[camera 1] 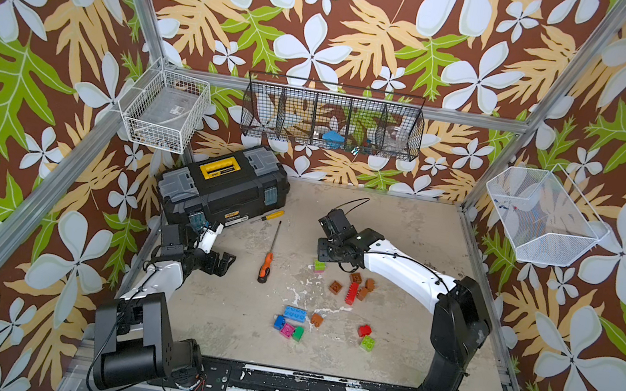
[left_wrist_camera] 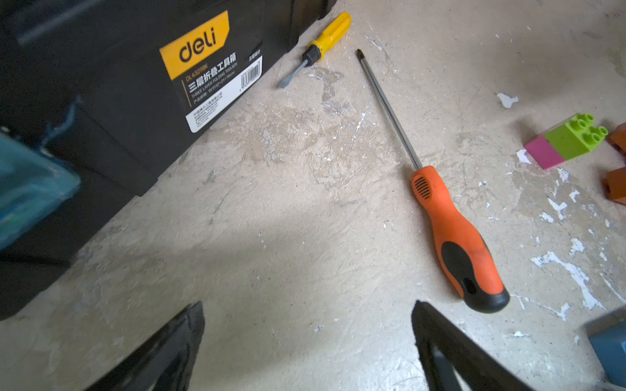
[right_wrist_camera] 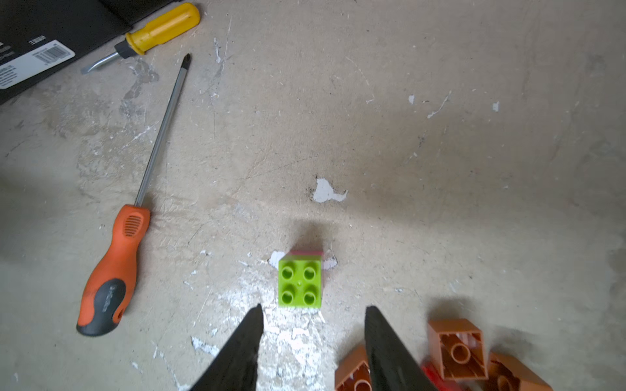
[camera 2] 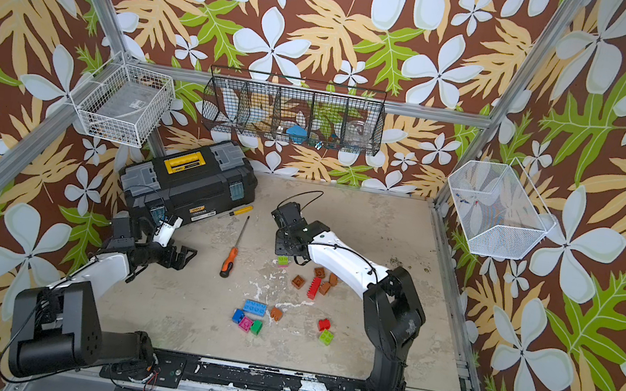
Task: Assemble the letter h with lego
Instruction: Pick up the lego brick from the center of the board.
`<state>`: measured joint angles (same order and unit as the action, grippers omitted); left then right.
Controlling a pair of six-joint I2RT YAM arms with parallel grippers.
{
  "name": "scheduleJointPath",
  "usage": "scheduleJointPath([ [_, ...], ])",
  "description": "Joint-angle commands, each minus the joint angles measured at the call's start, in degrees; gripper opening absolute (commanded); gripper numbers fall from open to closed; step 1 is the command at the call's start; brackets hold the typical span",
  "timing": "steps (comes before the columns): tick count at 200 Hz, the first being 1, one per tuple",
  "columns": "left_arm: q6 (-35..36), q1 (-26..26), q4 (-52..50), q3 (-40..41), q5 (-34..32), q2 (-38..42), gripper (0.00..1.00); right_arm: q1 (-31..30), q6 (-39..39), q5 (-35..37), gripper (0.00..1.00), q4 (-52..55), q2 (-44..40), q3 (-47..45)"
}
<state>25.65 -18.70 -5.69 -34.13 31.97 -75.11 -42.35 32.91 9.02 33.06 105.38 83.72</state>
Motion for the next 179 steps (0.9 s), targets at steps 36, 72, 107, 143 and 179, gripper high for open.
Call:
scheduleJointPath([
  [36, 0.87, -0.02, -0.96, -0.41, 0.79, -0.30, 0.99, 0.05, 6.46, -4.47, 0.62, 2.54, -3.69, -11.32],
  [72, 1.15, -0.09, -1.16, -0.29, 1.09, -0.04, 0.99, -0.01, 6.07, -2.93, 0.63, 0.55, -2.02, -13.05],
  [107, 1.25, -0.06, -1.25, -0.32, 1.18, -0.12, 0.99, 0.03, 6.24, -5.57, 0.62, 0.69, 0.17, -12.71],
  [143, 1.20, -0.02, -1.31, -0.33, 1.17, -0.12, 0.99, 0.00, 16.10, -5.05, 0.55, 0.49, 0.20, -13.84],
  [179, 1.33, -0.09, -1.27, -0.41, 1.29, -0.17, 0.99, -0.01, 20.34, -4.36, 0.51, -1.12, -1.01, -16.39],
])
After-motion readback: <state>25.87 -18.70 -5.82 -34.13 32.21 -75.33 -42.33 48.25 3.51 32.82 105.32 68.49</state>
